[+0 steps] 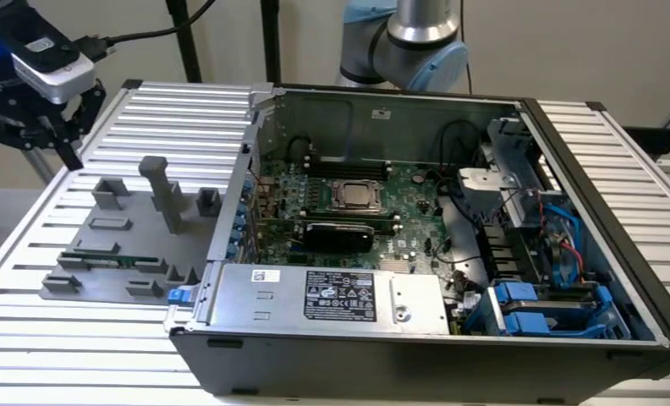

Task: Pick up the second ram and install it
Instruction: 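Pick up the second ram and move it above second insertion slot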

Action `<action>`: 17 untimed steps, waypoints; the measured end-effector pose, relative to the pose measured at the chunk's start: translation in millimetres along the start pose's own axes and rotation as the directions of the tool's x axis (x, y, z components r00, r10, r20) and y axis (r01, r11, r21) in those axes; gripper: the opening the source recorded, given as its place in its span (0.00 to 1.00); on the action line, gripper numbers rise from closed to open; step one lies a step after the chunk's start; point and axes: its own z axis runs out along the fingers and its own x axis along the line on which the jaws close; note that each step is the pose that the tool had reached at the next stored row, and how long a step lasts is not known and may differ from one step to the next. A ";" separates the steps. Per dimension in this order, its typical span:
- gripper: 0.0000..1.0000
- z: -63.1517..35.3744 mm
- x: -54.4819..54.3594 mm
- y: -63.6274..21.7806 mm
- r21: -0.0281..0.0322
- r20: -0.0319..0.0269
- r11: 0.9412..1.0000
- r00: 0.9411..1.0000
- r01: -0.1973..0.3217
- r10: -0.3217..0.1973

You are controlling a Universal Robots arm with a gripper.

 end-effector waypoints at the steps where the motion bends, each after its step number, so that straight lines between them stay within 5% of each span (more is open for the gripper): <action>1: 0.00 0.5 0.0 0.0 0.000 -0.001 1.000 1.000 0.018 -0.018; 9: 0.00 4.6 0.1 -0.1 -0.003 -0.006 0.987 0.987 0.163 -0.163; 17: 0.00 7.8 0.2 -0.2 -0.003 -0.013 0.953 0.953 0.304 -0.304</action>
